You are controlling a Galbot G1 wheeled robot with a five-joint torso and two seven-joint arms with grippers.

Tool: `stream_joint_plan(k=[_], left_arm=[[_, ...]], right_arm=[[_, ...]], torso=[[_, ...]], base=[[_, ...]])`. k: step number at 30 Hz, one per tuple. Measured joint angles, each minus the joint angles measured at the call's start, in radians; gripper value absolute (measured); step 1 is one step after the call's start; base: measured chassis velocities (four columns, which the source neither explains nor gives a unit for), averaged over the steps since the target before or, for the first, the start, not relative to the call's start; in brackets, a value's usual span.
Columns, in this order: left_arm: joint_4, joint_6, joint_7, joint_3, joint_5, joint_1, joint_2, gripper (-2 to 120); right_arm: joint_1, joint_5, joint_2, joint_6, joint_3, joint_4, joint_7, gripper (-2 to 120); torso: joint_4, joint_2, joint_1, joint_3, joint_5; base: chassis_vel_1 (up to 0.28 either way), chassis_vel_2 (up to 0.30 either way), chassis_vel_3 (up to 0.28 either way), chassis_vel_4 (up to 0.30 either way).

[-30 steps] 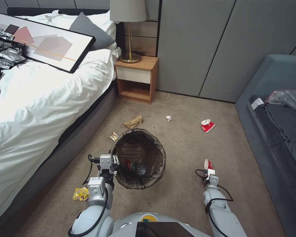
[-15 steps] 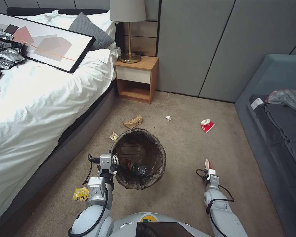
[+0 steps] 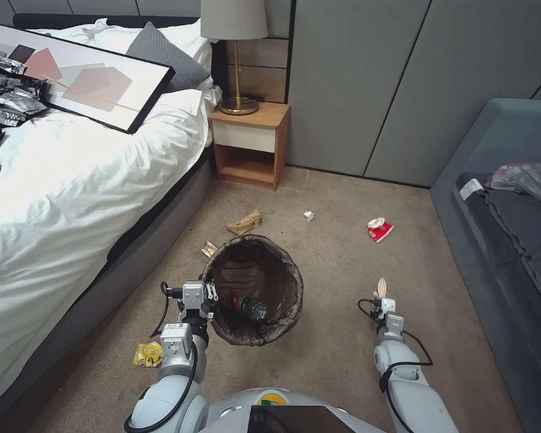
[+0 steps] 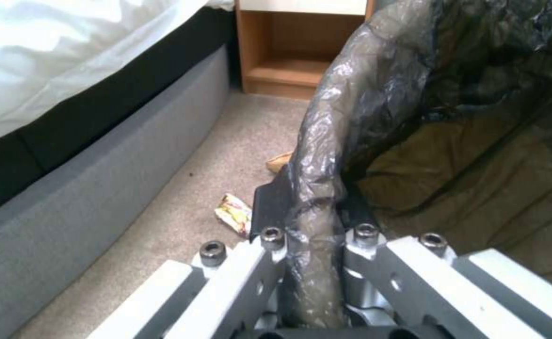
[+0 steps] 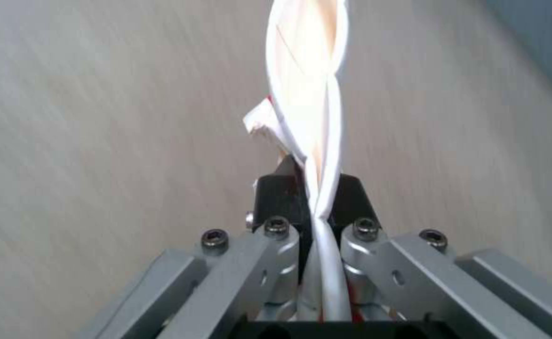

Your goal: Pick up the trash bin, then pick up the garbage from the floor and place it into the trash bin.

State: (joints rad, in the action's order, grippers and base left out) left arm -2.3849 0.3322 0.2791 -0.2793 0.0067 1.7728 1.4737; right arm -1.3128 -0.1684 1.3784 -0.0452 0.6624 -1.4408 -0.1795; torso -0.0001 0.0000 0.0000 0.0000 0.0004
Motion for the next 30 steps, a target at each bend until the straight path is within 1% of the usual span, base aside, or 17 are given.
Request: stream_joint_plan(k=[1,3,5,6,8,9,10,12,15,18,19,21,24,25,26,28,30], left_arm=[[0.0,0.0,0.0,0.0,0.0,0.0,0.0,3],[0.0,0.0,0.0,0.0,0.0,0.0,0.0,3],[0.0,0.0,0.0,0.0,0.0,0.0,0.0,3],[0.0,0.0,0.0,0.0,0.0,0.0,0.0,3],[0.0,0.0,0.0,0.0,0.0,0.0,0.0,3],[0.0,0.0,0.0,0.0,0.0,0.0,0.0,3],[0.0,0.0,0.0,0.0,0.0,0.0,0.0,3],[0.0,0.0,0.0,0.0,0.0,0.0,0.0,3],[0.0,0.0,0.0,0.0,0.0,0.0,0.0,3],[0.0,0.0,0.0,0.0,0.0,0.0,0.0,3],[0.0,0.0,0.0,0.0,0.0,0.0,0.0,3],[0.0,0.0,0.0,0.0,0.0,0.0,0.0,3],[0.0,0.0,0.0,0.0,0.0,0.0,0.0,3],[0.0,0.0,0.0,0.0,0.0,0.0,0.0,3],[0.0,0.0,0.0,0.0,0.0,0.0,0.0,3],[0.0,0.0,0.0,0.0,0.0,0.0,0.0,3],[0.0,0.0,0.0,0.0,0.0,0.0,0.0,3]], right_arm=[[-0.008,-0.005,-0.002,0.055,-0.007,-0.047,0.013,0],[-0.012,-0.008,-0.002,0.07,-0.009,-0.065,0.017,0],[-0.034,-0.065,-0.008,0.16,-0.034,-0.231,0.06,0],[-0.034,-0.065,-0.008,0.16,-0.034,-0.231,0.06,0],[-0.054,-0.094,-0.016,0.236,-0.055,-0.355,0.159,0],[-0.06,-0.11,-0.02,0.262,-0.063,-0.395,0.2,0],[-0.06,-0.11,-0.02,0.262,-0.063,-0.395,0.2,0],[-0.074,-0.14,-0.029,0.302,-0.076,-0.456,0.287,0],[-0.082,-0.159,-0.034,0.323,-0.084,-0.485,0.339,0],[-0.118,-0.243,-0.058,0.389,-0.12,-0.598,0.52,0],[-0.118,-0.243,-0.058,0.389,-0.12,-0.598,0.52,0],[-0.151,-0.3,-0.08,0.401,-0.156,-0.685,0.67,0],[-0.161,-0.315,-0.088,0.396,-0.169,-0.712,0.721,0],[-0.168,-0.333,-0.097,0.377,-0.19,-0.744,0.794,0],[-0.168,-0.333,-0.097,0.377,-0.19,-0.744,0.794,0],[-0.167,-0.351,-0.116,0.325,-0.237,-0.777,0.884,0],[-0.162,-0.35,-0.123,0.311,-0.258,-0.778,0.905,0]], torso=[[0.0002,0.0,0.0,0.0,-0.0001],[0.0002,0.0,0.0,0.0,-0.0001],[0.0004,0.0,0.0,0.0,-0.0007],[0.0004,0.0,0.0,0.0,-0.0007],[0.0,0.0,0.0,0.0,-0.0007],[0.0004,0.0,0.0,0.0,-0.0007],[0.0004,0.0,0.0,0.0,-0.0007],[0.0001,0.0,0.0,0.0,-0.0008],[0.0002,0.0,0.0,0.0,-0.0008],[0.0,0.0,0.0,0.0,-0.0005],[0.0,0.0,0.0,0.0,-0.0005],[0.0,0.0,0.0,0.0,-0.0005],[-0.0001,0.0,0.0,0.0,-0.0006],[0.0,0.0,0.0,0.0,-0.0006],[0.0,0.0,0.0,0.0,-0.0006],[0.0001,0.0,0.0,0.0,-0.0006],[0.0002,0.0,0.0,0.0,-0.0005]], base=[[0.0,0.0,0.0,0.0],[0.0,0.0,0.0,0.0],[0.0,0.0,0.0,0.0],[0.0,0.0,0.0,0.0],[0.0,0.0,0.0,0.0],[0.0,0.0,0.0,0.0],[0.0,0.0,0.0,0.0],[0.0,0.0,0.0,0.0],[0.0,0.0,0.0,0.0],[0.0,0.0,0.0,0.0],[0.0,0.0,0.0,0.0],[0.0,0.0,0.0,0.0],[0.0,0.0,0.0,0.0],[0.0,0.0,0.0,0.0],[0.0,0.0,0.0,0.0],[0.0,0.0,0.0,0.0],[0.0,0.0,0.0,0.0]])
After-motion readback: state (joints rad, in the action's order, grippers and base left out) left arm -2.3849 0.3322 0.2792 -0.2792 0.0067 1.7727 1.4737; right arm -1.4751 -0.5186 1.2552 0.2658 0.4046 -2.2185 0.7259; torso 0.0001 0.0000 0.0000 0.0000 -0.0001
